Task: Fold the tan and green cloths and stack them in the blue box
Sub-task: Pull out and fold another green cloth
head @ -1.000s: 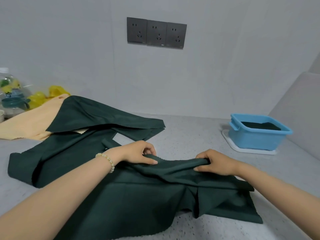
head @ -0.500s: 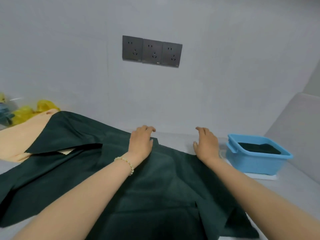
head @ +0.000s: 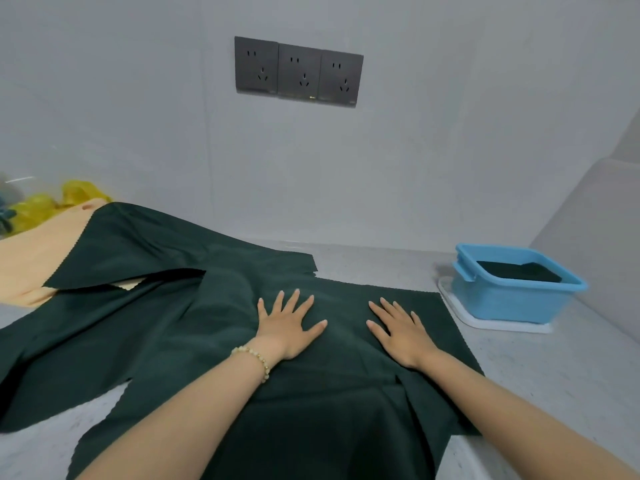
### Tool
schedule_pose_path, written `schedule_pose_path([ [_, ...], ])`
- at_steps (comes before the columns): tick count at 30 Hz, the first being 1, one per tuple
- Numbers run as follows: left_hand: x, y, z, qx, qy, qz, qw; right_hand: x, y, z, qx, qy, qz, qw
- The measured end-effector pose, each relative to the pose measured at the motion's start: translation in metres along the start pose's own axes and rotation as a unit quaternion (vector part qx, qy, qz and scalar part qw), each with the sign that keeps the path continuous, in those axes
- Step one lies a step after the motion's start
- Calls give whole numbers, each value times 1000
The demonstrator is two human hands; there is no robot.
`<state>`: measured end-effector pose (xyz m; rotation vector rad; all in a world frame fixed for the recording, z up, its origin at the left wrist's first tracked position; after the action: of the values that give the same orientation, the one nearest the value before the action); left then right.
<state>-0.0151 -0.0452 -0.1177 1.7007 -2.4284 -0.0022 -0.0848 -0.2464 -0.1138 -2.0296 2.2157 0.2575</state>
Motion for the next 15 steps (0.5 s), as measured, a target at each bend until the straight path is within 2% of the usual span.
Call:
schedule_pose_path([
  [4,4,9,-6,-6,17,4,1000,12,22,-3,-40,-3,20,999],
  [7,1,15,-19,22,39,-2,999,18,30,-9,-49,-21,49,997],
  [15,-72,9,-39,31,35,-133,990,30,14,-11,-12,-32,112,993],
])
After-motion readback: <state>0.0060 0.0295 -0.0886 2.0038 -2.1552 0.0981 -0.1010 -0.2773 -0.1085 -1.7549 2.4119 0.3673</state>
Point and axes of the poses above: each hand's wrist, its own y-axis away from the middle knuckle, its own z-axis out of the palm, x = y × z, the point moved 10 cm from there along -y, towards the middle knuckle, and after that the axes turned 5 degrees about -z, right-handed, at the moved point
